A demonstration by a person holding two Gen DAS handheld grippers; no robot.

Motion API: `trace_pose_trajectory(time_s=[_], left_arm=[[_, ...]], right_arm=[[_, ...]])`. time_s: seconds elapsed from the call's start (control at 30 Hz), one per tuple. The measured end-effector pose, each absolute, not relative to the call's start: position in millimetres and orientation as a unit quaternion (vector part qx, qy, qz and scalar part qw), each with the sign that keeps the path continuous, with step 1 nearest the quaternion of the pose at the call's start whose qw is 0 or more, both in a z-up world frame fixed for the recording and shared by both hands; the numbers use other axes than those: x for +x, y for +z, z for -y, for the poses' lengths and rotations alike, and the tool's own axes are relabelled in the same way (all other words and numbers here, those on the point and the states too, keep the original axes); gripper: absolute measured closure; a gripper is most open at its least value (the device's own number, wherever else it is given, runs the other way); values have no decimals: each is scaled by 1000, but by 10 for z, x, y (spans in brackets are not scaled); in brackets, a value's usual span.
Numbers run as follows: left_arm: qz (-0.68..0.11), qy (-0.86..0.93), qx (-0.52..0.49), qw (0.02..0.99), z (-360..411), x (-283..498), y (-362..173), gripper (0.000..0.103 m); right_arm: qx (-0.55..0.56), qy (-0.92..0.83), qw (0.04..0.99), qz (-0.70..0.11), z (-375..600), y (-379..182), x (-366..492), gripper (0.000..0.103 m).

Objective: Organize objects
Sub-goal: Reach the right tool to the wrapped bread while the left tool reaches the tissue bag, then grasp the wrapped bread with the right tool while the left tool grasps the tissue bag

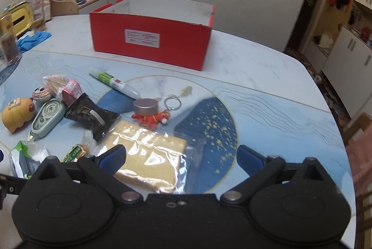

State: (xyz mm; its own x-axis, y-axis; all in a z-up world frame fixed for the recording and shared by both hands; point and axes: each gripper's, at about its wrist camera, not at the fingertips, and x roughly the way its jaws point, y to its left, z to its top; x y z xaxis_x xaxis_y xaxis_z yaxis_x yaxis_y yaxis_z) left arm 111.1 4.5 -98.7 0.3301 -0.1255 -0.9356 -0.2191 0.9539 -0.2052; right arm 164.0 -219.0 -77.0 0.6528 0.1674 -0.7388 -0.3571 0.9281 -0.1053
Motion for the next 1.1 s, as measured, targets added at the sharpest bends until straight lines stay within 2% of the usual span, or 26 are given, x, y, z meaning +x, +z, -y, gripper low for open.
trace_pose_trajectory(time_s=[0.2,0.4,0.77,1.1], left_arm=[[-598,65,-264,754,-221,1166,-981,0],[-622,105,-323,706,-261,1191,-1021,0],[-634,145,-310,694,-132,1302,-1222,0],[-632,130,-234,728,-7,1386,-1228,0]], right_arm=[[-158,207,885,-386,2143,-859,1726,1],[-178,271,865,-383,2145,-899,1753,1],[-332,401,766,-377,1892,-1129,1906,1],[-338,448,717,-414,1835,-1285,2180,0]])
